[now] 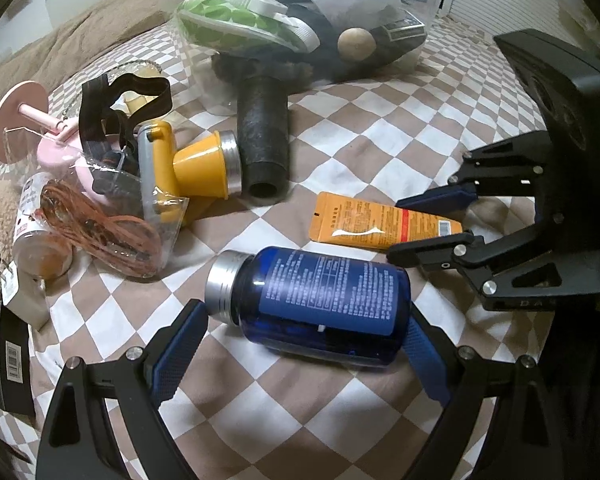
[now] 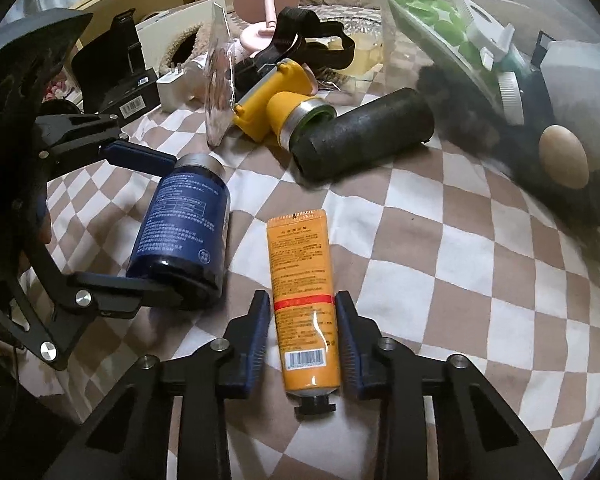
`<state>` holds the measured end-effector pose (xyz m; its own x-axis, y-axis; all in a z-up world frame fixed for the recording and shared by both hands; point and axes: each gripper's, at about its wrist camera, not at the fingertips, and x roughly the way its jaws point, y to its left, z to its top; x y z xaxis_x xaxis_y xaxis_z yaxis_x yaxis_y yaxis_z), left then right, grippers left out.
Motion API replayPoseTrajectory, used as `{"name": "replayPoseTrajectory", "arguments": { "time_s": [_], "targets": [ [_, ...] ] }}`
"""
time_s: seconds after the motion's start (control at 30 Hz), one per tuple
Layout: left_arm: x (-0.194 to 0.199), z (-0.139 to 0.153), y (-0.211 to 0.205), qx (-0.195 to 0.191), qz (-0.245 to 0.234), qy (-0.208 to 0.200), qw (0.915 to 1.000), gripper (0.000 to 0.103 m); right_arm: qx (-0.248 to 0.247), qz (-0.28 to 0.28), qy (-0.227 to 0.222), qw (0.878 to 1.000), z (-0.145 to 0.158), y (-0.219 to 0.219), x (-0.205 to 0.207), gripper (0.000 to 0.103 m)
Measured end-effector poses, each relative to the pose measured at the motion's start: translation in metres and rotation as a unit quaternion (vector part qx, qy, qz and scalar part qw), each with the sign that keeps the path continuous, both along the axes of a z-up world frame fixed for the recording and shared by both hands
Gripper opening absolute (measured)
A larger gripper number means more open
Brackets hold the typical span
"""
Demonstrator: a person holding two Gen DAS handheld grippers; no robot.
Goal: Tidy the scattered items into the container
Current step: 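Lift the blue bottle with the left tool while the right tool lifts the orange tube, then carry the blue bottle and orange tube over the clear box with both tools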
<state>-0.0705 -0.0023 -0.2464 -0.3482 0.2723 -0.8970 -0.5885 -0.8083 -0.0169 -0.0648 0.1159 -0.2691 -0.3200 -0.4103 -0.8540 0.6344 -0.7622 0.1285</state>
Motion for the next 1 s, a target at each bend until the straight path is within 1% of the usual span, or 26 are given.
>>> {"name": "replayPoseTrajectory", "arguments": {
  "time_s": [0.13,0.3,0.43,0.57,0.7,0.8,1.0],
  "targets": [
    [-0.002,0.004,0.003,-0.001,0.019,-0.001,0.9998,0.094,-0.023,-0.015,-0.006,1.000,0.003,0.008,0.001,0.031],
    [-0.007,0.005,0.005,0.007,0.049,-0.018,0.9986,0.094,-0.056,-0.032,-0.022,0.998,0.009,0.020,0.001,0.031],
    [-0.009,0.003,0.006,0.008,0.068,-0.030,0.9972,0.094,-0.101,-0.055,-0.044,0.992,0.013,0.034,-0.002,0.031],
    [-0.010,0.008,0.008,0.009,0.079,-0.031,0.9964,0.094,-0.121,-0.078,-0.054,0.988,0.017,0.051,-0.007,0.031],
    [-0.013,0.018,0.013,0.006,0.087,-0.028,0.9958,0.094,-0.146,-0.103,-0.061,0.982,0.024,0.071,-0.015,0.031],
    [-0.016,0.030,0.018,0.001,0.090,-0.015,0.9958,0.094,-0.164,-0.116,-0.058,0.978,0.033,0.086,-0.017,0.031],
    [-0.025,0.058,0.033,0.021,0.101,0.003,0.9947,0.094,-0.202,-0.126,-0.043,0.970,0.061,0.114,-0.019,0.031]
  ]
}}
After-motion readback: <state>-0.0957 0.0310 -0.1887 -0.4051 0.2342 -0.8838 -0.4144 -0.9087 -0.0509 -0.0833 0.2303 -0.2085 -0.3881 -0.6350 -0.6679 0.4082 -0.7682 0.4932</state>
